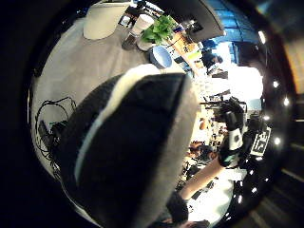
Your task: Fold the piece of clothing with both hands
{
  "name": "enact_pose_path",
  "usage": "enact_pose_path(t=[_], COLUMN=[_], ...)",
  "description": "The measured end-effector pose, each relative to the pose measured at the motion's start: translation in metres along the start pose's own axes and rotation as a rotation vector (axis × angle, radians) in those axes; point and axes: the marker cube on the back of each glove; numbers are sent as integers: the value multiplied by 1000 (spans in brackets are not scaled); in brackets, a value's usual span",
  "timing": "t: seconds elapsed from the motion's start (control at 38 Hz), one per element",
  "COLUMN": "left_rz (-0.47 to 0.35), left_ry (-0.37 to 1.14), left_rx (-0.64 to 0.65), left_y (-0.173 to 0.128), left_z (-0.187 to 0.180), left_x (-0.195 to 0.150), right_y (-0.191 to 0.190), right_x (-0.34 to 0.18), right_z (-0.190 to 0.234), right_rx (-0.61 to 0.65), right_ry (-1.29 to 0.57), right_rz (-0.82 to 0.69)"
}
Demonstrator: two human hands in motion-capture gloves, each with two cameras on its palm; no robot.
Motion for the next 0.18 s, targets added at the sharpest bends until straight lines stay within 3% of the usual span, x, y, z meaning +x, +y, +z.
enact_pose_path(t=[0.18], left_rz=[18], left_ry=[-3], left_rx=[-7], left_y=[-8], left_z=[5], left_x=[6], right_y=[3], right_x=[49], right_z=[-23], right_rx=[2], right_ry=[17], right_rz=[48])
